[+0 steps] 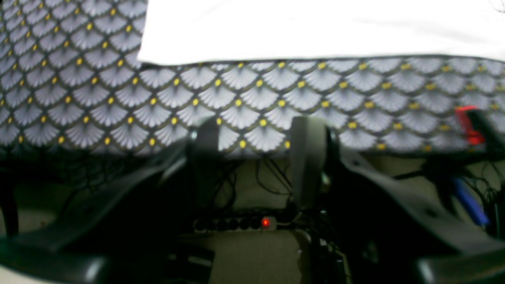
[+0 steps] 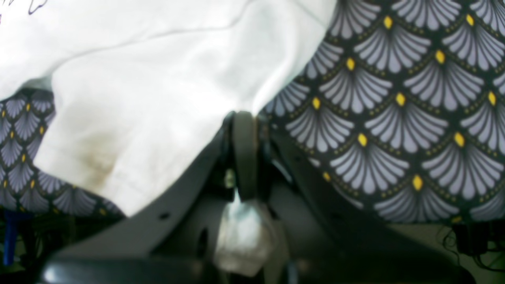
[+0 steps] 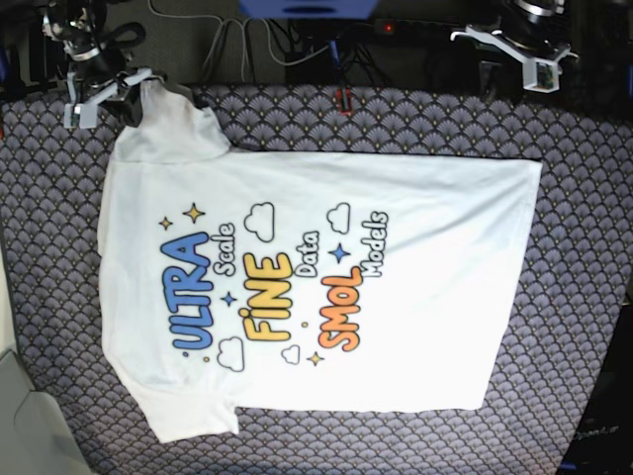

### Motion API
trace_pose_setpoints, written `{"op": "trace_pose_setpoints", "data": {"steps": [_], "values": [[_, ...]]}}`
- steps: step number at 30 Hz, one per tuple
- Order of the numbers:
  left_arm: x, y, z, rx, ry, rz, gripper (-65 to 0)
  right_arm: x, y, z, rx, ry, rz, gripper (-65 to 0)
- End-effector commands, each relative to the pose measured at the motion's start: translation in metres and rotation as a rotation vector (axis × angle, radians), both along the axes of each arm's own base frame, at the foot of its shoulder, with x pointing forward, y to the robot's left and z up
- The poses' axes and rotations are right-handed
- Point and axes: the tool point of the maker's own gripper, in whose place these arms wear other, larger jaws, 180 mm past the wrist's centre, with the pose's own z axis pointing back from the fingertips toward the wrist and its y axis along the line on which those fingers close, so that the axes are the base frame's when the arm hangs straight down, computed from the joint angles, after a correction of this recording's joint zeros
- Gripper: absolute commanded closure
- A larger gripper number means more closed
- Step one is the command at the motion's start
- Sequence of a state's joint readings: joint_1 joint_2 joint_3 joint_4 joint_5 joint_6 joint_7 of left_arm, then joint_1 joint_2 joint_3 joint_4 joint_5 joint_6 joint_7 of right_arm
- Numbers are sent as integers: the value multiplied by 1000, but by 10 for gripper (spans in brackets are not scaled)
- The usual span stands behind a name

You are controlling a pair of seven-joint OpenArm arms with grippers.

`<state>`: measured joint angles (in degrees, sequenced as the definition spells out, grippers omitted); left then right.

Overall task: Fold the T-shirt properly
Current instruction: 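Grasp the shoulder seams near the collar with both grippers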

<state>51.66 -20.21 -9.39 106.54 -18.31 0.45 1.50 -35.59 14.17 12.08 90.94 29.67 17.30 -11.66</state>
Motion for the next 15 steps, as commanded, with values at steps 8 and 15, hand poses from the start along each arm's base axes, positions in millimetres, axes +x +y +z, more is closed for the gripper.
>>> {"op": "trace_pose_setpoints", "data": {"steps": [8,15], "values": [[56,33,2,46,-124,78,-294,-21,-8,-29,3,109,-11,0],[76,81,16,73,-218,261,-343,-20,-8,-29,3,108,-12,0]]}}
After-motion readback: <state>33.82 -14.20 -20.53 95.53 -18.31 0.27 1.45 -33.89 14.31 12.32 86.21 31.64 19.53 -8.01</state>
